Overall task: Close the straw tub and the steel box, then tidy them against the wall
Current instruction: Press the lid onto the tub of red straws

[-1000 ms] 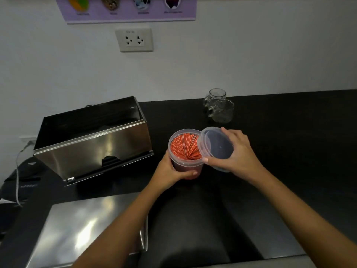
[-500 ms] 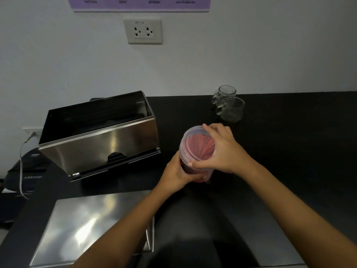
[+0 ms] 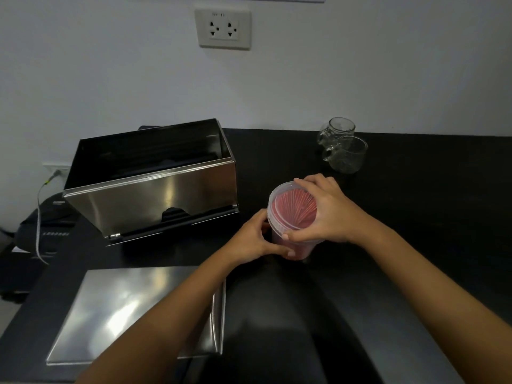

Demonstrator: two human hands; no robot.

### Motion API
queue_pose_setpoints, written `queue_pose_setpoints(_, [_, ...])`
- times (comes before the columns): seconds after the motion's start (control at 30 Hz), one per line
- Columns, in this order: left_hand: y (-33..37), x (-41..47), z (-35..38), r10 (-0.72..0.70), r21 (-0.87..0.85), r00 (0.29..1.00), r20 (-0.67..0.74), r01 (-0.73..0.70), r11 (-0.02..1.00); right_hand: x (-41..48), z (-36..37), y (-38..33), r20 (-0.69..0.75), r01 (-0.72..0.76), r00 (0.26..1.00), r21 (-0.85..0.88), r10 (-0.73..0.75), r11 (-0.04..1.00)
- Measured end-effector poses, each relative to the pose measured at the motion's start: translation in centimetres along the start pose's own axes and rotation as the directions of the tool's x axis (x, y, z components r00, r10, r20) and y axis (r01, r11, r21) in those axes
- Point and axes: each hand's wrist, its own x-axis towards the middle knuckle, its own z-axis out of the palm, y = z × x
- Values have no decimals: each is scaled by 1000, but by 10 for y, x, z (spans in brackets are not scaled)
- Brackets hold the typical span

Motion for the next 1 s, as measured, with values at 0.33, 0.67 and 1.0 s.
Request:
queue_pose_setpoints(0.33, [2, -2, 0, 2, -6, 1000, -1, -2, 1000, 0, -10, 2, 155, -64, 987, 110, 46, 992])
queue_pose_setpoints(0.67, [2, -3, -1, -1, 16, 1000, 0, 1, 1000, 7, -23, 4, 247, 5, 969, 23, -10, 1000])
queue_pose_setpoints(1.0, [1, -3, 0, -18, 22, 1000, -10, 18, 1000, -2, -12, 1, 41, -35, 998, -187, 43, 982])
